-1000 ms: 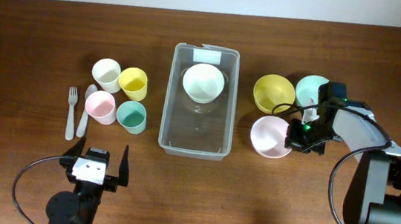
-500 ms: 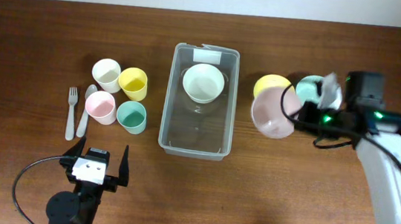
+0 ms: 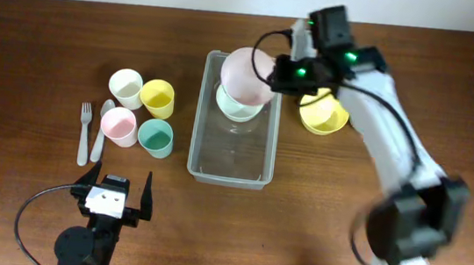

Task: Pack container
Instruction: 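Stack the pink bowl onto the white bowl in the container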

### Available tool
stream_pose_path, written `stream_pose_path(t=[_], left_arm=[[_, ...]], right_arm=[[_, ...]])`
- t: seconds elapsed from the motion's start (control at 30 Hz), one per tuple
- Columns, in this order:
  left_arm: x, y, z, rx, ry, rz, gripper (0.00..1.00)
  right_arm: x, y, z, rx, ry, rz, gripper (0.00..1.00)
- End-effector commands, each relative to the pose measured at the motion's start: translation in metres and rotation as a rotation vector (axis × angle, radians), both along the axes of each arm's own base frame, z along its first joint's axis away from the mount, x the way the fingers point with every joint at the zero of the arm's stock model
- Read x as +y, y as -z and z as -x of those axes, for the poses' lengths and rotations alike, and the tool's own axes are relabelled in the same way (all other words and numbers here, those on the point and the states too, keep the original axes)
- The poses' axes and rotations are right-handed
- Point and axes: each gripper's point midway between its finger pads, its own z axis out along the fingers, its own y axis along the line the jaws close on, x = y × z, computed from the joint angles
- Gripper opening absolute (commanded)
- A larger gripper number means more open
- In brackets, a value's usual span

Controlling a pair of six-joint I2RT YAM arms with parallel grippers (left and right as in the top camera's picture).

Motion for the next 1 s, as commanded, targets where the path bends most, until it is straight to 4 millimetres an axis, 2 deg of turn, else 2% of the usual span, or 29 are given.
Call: stream_pose_path(t=[0.0,0.13,0.2,0.3,0.33,0.37,0.4,0.5,0.57,0.6,0.67,0.7,0.8,0.87,0.93,0.97], left_arm=[[-0.003,0.003,0.0,0.003,0.017,-0.011,1.0],[-0.003,0.003,0.0,0.003,0.017,-0.011,0.99],[-0.003,0.003,0.0,0.003,0.017,-0.011,1.0],[-0.003,0.003,0.0,0.003,0.017,-0.011,1.0],[-0.003,0.003,0.0,0.003,0.017,-0.011,0.99],[-0.003,0.003,0.0,0.003,0.017,-0.011,1.0],[-0.003,0.003,0.0,0.003,0.017,-0.011,1.0],[-0.003,0.003,0.0,0.003,0.017,-0.011,1.0],[-0.003,0.003,0.0,0.003,0.017,-0.011,1.0],[-0.003,0.003,0.0,0.003,0.017,-0.011,1.0],[-0.003,0.003,0.0,0.003,0.017,-0.011,0.99],[-0.003,0.003,0.0,0.003,0.017,-0.011,1.0],[-0.003,0.003,0.0,0.003,0.017,-0.011,1.0],[-0.003,0.003,0.0,0.003,0.017,-0.011,1.0],[-0.003,0.003,0.0,0.003,0.017,-0.011,1.0],[-0.003,0.003,0.0,0.003,0.017,-0.011,0.99]], right_arm=[[0.007,0.03,-0.028,0.003,-0.004,0.023,0.04],[0.01,0.059,-0.037,0.028,-0.004,0.03,0.04],[0.01,0.067,-0.037,0.04,-0.005,0.034,0.04],[0.013,0.067,-0.035,0.04,-0.015,0.035,0.04],[0.017,0.062,-0.034,0.02,-0.048,0.025,0.16],[0.02,0.058,-0.034,0.009,-0.072,0.016,0.23],[0.027,0.042,-0.03,-0.009,-0.122,-0.025,0.39],[0.014,-0.005,-0.031,-0.038,-0.101,-0.043,0.4],[-0.007,-0.04,-0.031,-0.06,-0.06,-0.036,0.39],[-0.028,-0.059,-0.031,-0.07,-0.015,-0.013,0.37],[-0.067,-0.078,-0.031,-0.062,0.069,0.029,0.35],[-0.095,-0.083,-0.029,-0.043,0.128,0.062,0.35],[-0.161,-0.076,-0.023,0.024,0.27,0.147,0.35],[-0.213,-0.061,-0.015,0.097,0.379,0.213,0.36],[-0.255,-0.044,-0.009,0.16,0.461,0.239,0.43],[-0.263,-0.041,-0.008,0.172,0.477,0.24,0.45]])
